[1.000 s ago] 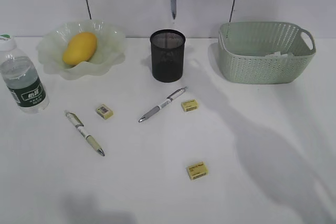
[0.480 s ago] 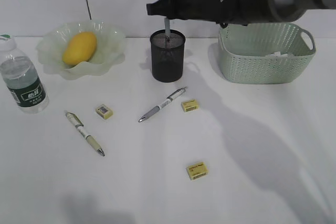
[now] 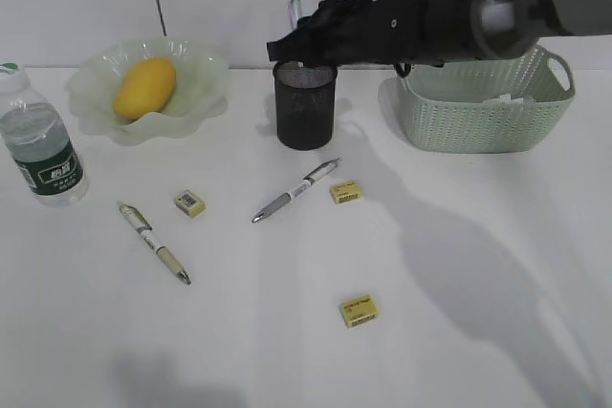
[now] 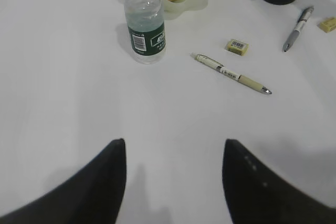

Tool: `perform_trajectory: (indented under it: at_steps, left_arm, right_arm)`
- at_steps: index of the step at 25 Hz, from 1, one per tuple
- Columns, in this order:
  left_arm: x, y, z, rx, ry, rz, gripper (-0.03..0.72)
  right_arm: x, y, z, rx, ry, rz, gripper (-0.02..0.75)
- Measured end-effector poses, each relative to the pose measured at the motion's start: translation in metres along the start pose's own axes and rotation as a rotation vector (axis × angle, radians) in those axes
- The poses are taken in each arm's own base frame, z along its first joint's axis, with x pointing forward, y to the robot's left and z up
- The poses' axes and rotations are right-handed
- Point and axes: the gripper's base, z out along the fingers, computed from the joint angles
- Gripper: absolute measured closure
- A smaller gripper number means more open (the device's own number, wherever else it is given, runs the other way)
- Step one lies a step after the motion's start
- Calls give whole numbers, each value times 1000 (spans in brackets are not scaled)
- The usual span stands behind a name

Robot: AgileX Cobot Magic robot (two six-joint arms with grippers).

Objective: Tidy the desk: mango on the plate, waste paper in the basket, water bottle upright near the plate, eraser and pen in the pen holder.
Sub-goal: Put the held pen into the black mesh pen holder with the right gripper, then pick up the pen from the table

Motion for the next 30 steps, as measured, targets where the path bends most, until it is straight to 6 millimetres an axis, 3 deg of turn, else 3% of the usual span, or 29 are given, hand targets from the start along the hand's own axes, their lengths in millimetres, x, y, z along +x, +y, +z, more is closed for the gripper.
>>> perform_trajectory:
  at_steps: [3,5,10,12,17,22,30]
  left_arm:
    - [0,0,0,0,0,0,244]
    - [0,0,0,0,0,0,244]
    - [0,0,0,0,0,0,244]
    - [0,0,0,0,0,0,244]
    - [0,0,0,0,0,0,244]
    - [0,0,0,0,0,0,244]
    - [0,0,0,0,0,0,244]
  right_arm:
    - [5,1,2,-7,34,0,598]
    - [6,1,2,-8,38,0,543]
    - [6,1,2,-9,42,-1,241]
    - [2,2,-2,-15,47,-11,186]
    - [-23,6,-22,-55,78,-68,160]
    - [-45,13,-50,-123,231,-128,155]
    - [-44,5,-91,-73,689,-172,179]
